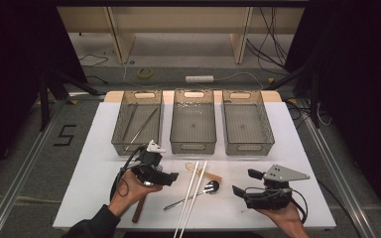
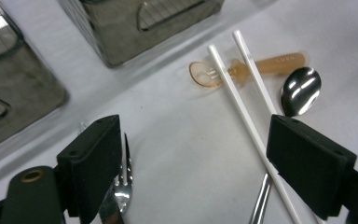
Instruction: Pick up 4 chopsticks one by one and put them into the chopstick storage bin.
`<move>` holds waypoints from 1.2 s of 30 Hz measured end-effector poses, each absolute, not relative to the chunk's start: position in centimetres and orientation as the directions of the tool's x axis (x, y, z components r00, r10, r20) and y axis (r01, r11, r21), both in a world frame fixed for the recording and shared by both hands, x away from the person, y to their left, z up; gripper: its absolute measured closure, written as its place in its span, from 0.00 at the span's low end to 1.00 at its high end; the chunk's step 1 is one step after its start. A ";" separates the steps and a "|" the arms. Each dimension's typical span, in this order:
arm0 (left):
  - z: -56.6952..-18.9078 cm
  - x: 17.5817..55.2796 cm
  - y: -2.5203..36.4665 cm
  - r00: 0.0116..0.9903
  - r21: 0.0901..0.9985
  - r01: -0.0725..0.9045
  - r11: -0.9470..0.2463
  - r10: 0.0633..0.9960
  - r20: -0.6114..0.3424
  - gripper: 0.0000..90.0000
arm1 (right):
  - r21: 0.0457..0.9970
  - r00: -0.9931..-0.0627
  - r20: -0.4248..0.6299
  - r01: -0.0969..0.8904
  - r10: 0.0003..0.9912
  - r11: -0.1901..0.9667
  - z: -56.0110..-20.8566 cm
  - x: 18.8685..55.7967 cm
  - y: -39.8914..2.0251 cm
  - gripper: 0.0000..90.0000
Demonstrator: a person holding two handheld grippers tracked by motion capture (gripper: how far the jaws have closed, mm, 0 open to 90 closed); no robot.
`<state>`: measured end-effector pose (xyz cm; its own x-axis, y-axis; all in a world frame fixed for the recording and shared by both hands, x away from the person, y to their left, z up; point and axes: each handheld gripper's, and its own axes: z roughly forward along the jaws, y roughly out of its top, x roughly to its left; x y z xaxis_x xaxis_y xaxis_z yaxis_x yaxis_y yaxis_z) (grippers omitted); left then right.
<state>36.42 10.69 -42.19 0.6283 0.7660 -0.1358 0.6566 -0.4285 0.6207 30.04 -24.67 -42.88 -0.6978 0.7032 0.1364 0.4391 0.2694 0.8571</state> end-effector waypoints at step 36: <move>-45.9 34.0 5.3 0.722 0.469 0.654 -0.594 0.676 -0.150 0.43 | 0.845 -0.712 0.118 0.439 0.692 0.307 -43.0 30.0 -23.7 0.22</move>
